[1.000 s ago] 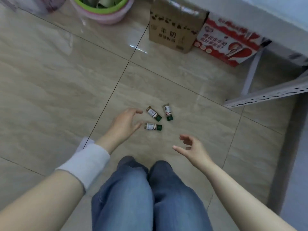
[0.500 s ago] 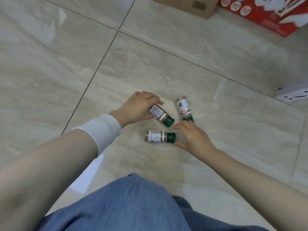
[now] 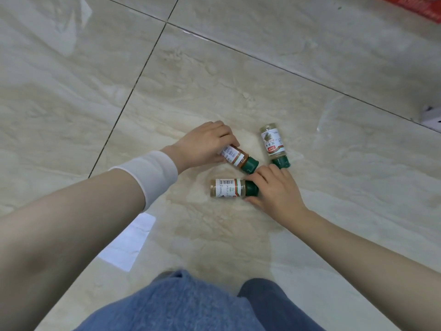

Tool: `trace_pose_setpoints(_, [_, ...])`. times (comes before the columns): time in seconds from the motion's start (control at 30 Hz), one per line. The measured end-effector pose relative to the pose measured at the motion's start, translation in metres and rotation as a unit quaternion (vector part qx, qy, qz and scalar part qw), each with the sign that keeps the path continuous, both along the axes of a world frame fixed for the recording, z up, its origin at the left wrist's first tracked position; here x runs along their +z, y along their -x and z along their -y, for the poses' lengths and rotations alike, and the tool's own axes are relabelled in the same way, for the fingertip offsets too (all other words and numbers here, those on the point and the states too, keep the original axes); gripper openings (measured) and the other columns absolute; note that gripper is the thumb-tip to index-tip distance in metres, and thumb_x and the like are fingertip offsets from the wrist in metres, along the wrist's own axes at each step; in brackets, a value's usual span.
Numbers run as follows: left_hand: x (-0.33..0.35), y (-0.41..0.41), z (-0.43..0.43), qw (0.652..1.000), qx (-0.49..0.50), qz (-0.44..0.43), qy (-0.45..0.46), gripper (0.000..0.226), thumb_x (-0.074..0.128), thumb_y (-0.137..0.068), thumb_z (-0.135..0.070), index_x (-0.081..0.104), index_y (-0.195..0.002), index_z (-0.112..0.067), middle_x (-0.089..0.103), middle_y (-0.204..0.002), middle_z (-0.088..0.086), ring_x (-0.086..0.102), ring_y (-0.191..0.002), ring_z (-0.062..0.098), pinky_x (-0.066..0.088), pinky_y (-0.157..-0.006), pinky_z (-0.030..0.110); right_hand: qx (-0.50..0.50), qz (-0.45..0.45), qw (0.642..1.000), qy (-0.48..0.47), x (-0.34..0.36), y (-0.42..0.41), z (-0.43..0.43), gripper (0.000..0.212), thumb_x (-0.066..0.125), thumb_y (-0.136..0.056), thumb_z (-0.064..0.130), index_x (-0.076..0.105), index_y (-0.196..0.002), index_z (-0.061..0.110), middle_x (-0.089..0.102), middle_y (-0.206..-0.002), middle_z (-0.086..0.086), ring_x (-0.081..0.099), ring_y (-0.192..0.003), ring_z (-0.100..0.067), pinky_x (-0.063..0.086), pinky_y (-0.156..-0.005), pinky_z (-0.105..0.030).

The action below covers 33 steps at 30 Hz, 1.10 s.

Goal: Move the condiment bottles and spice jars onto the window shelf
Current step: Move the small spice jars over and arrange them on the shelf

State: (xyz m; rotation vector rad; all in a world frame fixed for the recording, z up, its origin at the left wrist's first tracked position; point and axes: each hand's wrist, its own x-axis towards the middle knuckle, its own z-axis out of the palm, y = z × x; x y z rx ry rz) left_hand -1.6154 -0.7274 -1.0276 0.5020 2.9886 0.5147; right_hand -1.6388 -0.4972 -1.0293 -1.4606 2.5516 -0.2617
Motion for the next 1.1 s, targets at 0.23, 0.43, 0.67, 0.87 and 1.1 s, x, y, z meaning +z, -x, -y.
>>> trace_pose_setpoints(0.23, [0.002, -0.001, 0.005, 0.974, 0.118, 0.135, -0.141, 0.038, 0.074, -0.072, -0.021, 0.064, -0.108, -0.012, 0.063, -0.098, 0.008, 0.056, -0.091, 0.022, 0.045, -0.080, 0.033, -0.069, 0.170, 0.978, 0.103, 0.008, -0.001, -0.011, 0.039, 0.078, -0.063, 0.032, 0.067, -0.091, 0.008, 0.062, -0.084, -0.004, 0.057, -0.076, -0.018, 0.048, -0.064, -0.025])
trace_pose_setpoints(0.43, [0.113, -0.007, -0.005, 0.843, 0.301, 0.227, -0.383, 0.026, 0.077, -0.074, -0.016, 0.065, -0.097, -0.017, 0.066, -0.083, -0.001, 0.062, -0.070, 0.013, 0.054, -0.071, 0.028, -0.225, 0.338, 0.904, 0.136, 0.121, 0.011, -0.018, 0.031, 0.081, -0.066, 0.016, 0.067, -0.094, 0.015, 0.064, -0.087, 0.003, 0.057, -0.074, 0.004, 0.046, -0.067, -0.008])
trace_pose_setpoints(0.67, [0.341, -0.001, -0.017, 0.747, 0.351, 0.216, -0.522, 0.013, 0.071, -0.080, -0.019, 0.067, -0.092, -0.021, 0.071, -0.076, -0.005, 0.065, -0.066, 0.016, 0.052, -0.080, 0.032, -0.281, 0.443, 0.828, 0.200, 0.358, 0.030, -0.035, 0.032, 0.078, -0.071, 0.005, 0.065, -0.086, 0.030, 0.070, -0.089, 0.002, 0.063, -0.077, -0.001, 0.050, -0.077, -0.013])
trace_pose_setpoints(0.87, [0.548, -0.011, -0.039, 0.659, 0.341, 0.248, -0.623, 0.016, 0.065, -0.076, -0.027, 0.070, -0.089, -0.020, 0.071, -0.086, 0.002, 0.062, -0.083, 0.023, 0.051, -0.085, 0.033, -0.321, 0.497, 0.756, 0.280, 0.576, 0.022, -0.066, 0.026, 0.066, -0.068, 0.016, 0.066, -0.094, 0.015, 0.073, -0.081, 0.007, 0.067, -0.074, -0.006, 0.051, -0.070, -0.014])
trace_pose_setpoints(1.1, [0.744, -0.019, -0.087, 0.611, 0.316, 0.229, -0.689, 0.015, 0.051, -0.092, -0.016, 0.064, -0.099, -0.011, 0.070, -0.083, 0.002, 0.063, -0.081, 0.016, 0.055, -0.077, 0.023, -0.341, 0.484, 0.723, 0.354, 0.786, 0.020, -0.105, 0.016, 0.056, -0.084, 0.004, 0.064, -0.096, 0.010, 0.070, -0.091, -0.003, 0.068, -0.083, -0.013, 0.054, -0.071, -0.019])
